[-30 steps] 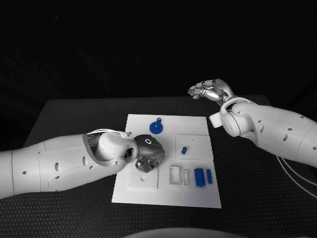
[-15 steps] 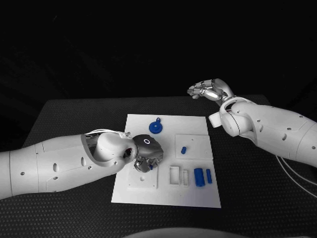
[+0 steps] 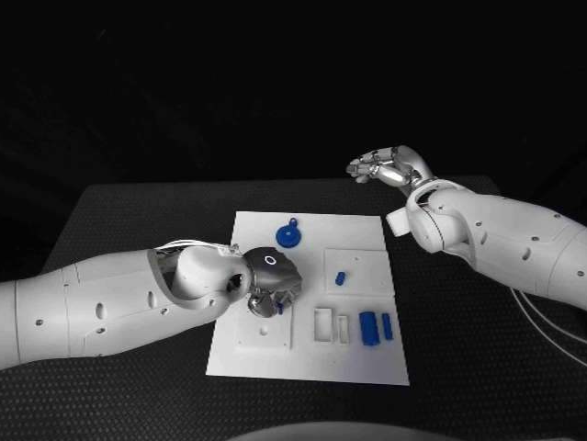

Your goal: Assemble the parts on the task board

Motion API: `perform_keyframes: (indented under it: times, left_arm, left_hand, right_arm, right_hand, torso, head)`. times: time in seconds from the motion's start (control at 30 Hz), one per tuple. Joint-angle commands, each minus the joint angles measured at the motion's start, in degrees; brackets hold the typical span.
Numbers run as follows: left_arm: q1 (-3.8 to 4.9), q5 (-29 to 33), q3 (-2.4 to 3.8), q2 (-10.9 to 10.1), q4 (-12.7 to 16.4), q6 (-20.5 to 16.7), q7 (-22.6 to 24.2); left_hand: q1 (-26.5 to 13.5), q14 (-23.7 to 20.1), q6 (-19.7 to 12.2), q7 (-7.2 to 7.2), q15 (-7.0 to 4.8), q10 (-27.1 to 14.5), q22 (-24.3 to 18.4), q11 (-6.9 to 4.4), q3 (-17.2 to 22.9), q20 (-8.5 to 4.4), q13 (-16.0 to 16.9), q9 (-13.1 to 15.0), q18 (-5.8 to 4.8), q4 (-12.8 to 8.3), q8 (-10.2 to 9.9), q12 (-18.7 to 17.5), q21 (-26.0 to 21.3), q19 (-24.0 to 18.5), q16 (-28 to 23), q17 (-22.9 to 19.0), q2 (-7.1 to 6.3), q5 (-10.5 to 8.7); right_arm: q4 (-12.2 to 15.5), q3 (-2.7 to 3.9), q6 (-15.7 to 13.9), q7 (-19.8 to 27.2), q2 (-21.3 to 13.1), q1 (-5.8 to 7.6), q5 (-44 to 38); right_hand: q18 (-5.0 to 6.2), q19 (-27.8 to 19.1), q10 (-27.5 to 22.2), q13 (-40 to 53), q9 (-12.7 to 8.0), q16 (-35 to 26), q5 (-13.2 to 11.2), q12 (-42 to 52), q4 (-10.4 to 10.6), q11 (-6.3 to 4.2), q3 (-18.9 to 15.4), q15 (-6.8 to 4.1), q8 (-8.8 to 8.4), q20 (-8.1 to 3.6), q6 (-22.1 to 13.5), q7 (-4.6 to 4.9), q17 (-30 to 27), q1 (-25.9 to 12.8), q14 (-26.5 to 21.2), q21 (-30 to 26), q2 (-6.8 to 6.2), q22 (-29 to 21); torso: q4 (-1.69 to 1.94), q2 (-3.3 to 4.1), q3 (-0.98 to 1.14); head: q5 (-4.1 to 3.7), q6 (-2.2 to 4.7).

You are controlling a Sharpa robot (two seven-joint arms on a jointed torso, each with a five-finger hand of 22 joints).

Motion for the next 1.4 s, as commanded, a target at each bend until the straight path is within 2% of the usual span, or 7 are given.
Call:
perform_keyframes:
  times: [0.03, 0.23, 0.43, 0.53, 1.1, 1.4]
  left_arm:
    - [0.02, -0.45, 0.05, -0.07, 0.31, -1.09, -0.17]
    - [0.03, 0.04, 0.07, -0.99, 1.17, -0.30, 0.08]
    - [0.04, 0.55, 0.07, -1.07, 1.53, 0.53, 0.19]
    - [0.04, 0.58, 0.07, -1.13, 1.40, 0.94, 0.14]
    - [0.04, -0.07, 0.07, -1.09, 1.32, -1.38, -1.23]
    - [0.04, -0.31, 0.07, -0.95, 1.01, -0.86, -1.25]
  left_hand:
    - [0.14, 0.31, 0.50, -0.01, -0.17, 0.37, 0.35, -0.07, 0.24, -0.52, 0.05, 0.12, -0.02, 0.09, 0.28, 0.31, -0.21, 0.09, -0.25, 0.11, 0.48, 0.32]
    - [0.13, 0.33, 0.51, -0.01, -0.18, 0.39, 0.37, -0.07, 0.27, -0.53, 0.05, 0.12, -0.02, 0.11, 0.28, 0.31, -0.22, 0.11, -0.25, 0.13, 0.46, 0.32]
    - [0.10, 0.36, 0.54, -0.02, -0.20, 0.44, 0.39, -0.09, 0.30, -0.55, 0.06, 0.13, -0.02, 0.16, 0.28, 0.31, -0.23, 0.15, -0.24, 0.17, 0.45, 0.31]
    - [0.09, 0.38, 0.55, -0.03, -0.20, 0.45, 0.41, -0.09, 0.32, -0.56, 0.06, 0.13, -0.02, 0.17, 0.27, 0.31, -0.24, 0.16, -0.24, 0.19, 0.44, 0.31]
    - [0.12, 0.46, 0.65, -0.07, -0.25, 0.55, 0.50, -0.14, 0.45, -0.61, 0.07, 0.17, -0.02, 0.21, 0.28, 0.30, -0.29, 0.23, -0.24, 0.32, 0.30, 0.33]
    - [0.12, 0.51, 0.69, -0.09, -0.27, 0.60, 0.55, -0.15, 0.51, -0.63, 0.07, 0.18, -0.03, 0.26, 0.27, 0.30, -0.30, 0.28, -0.23, 0.38, 0.24, 0.33]
  right_arm:
    - [0.02, 0.02, 0.60, 0.45, 0.08, 0.01, -0.38]
    - [-0.06, 0.02, 0.70, 0.43, 0.05, 0.01, -0.36]
    - [-0.04, 0.02, 0.68, 0.43, 0.05, 0.01, -0.36]
    - [-0.06, 0.02, 0.65, 0.43, 0.01, 0.01, -0.35]
    - [-0.03, 0.02, 0.65, 0.44, 0.06, 0.01, -0.35]
    - [0.01, 0.02, 0.69, 0.42, 0.05, 0.01, -0.35]
  right_hand:
    - [-0.58, 0.14, -0.16, -0.06, -0.07, -0.39, 0.09, 0.36, -0.01, 0.25, -0.22, -0.02, 0.33, 0.07, -0.39, -0.05, -0.07, 0.36, 0.50, -0.33, 0.04, 0.10]
    - [-0.58, 0.14, -0.16, -0.06, -0.08, -0.41, 0.09, 0.36, -0.01, 0.25, -0.23, -0.03, 0.33, 0.07, -0.39, -0.05, -0.07, 0.36, 0.51, -0.34, 0.04, 0.11]
    - [-0.58, 0.15, -0.17, -0.06, -0.08, -0.42, 0.09, 0.36, 0.00, 0.26, -0.24, -0.03, 0.33, 0.07, -0.39, -0.05, -0.08, 0.34, 0.52, -0.36, 0.04, 0.11]
    - [-0.58, 0.15, -0.17, -0.07, -0.09, -0.44, 0.09, 0.36, 0.00, 0.26, -0.25, -0.03, 0.33, 0.07, -0.39, -0.05, -0.08, 0.34, 0.52, -0.38, 0.04, 0.12]
    - [-0.57, 0.16, -0.18, -0.07, -0.11, -0.52, 0.09, 0.36, -0.01, 0.26, -0.28, -0.04, 0.35, 0.08, -0.39, -0.05, -0.08, 0.36, 0.55, -0.47, 0.06, 0.15]
    - [-0.57, 0.17, -0.19, -0.07, -0.12, -0.55, 0.08, 0.36, -0.02, 0.26, -0.28, -0.04, 0.36, 0.08, -0.39, -0.05, -0.08, 0.38, 0.57, -0.51, 0.07, 0.17]
  torso:
    - [-0.03, 0.02, 0.02]
    - [-0.04, 0.00, 0.04]
    - [-0.06, -0.01, 0.10]
    - [-0.06, 0.01, 0.05]
    - [-0.06, 0.00, 0.07]
    - [-0.04, -0.01, 0.07]
  head:
    - [0.08, -0.04]
    - [0.01, -0.12]
    - [0.13, -0.10]
    - [0.02, -0.08]
    - [0.09, 0.05]
    - [0.10, 0.08]
